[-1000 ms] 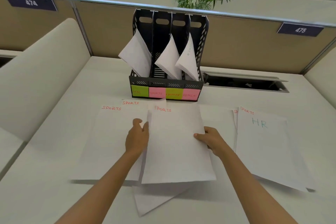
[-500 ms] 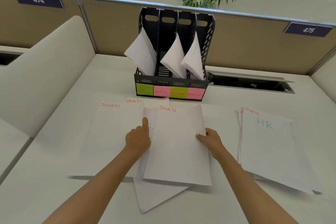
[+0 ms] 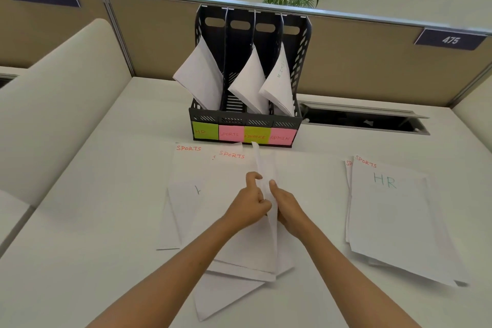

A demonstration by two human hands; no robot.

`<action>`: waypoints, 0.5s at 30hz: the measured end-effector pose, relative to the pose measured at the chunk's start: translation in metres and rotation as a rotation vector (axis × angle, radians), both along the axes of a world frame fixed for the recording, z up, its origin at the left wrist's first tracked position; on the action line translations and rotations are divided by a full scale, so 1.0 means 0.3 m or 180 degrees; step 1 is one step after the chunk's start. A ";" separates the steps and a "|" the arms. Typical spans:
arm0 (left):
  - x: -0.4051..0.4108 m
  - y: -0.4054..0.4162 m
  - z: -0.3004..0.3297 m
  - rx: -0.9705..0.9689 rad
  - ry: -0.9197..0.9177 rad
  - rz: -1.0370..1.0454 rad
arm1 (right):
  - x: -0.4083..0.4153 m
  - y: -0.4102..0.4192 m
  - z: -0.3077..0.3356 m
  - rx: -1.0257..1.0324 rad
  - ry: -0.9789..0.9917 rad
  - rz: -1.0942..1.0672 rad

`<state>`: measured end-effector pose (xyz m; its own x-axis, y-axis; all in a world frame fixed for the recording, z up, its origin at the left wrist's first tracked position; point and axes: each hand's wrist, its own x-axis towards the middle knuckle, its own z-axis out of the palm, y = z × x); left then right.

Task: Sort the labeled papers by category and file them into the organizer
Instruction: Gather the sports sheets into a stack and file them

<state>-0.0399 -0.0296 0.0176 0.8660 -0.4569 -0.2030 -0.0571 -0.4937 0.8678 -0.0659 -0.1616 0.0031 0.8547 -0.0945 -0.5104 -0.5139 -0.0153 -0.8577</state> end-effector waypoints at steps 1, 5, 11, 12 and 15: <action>0.003 -0.001 -0.010 -0.0091 0.0092 0.0087 | 0.004 0.000 -0.009 0.0253 0.0014 0.0052; 0.025 0.020 -0.039 -0.0562 0.0655 0.0202 | 0.006 0.012 -0.021 0.0133 0.0049 0.0218; 0.089 0.173 -0.042 -0.0025 0.0083 0.0886 | -0.009 -0.011 -0.054 -0.0057 -0.0064 0.0061; 0.105 0.216 -0.049 0.0274 -0.0189 0.1173 | -0.008 -0.010 -0.056 -0.0160 -0.0079 0.0000; 0.144 0.350 -0.060 0.1425 -0.0312 0.2035 | 0.006 -0.001 -0.056 -0.0499 -0.0132 -0.0118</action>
<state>0.0032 0.0753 -0.0003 0.9568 0.2433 -0.1592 0.2900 -0.7581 0.5841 -0.0642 -0.1618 -0.0136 0.8692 -0.2020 -0.4512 -0.4807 -0.1323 -0.8668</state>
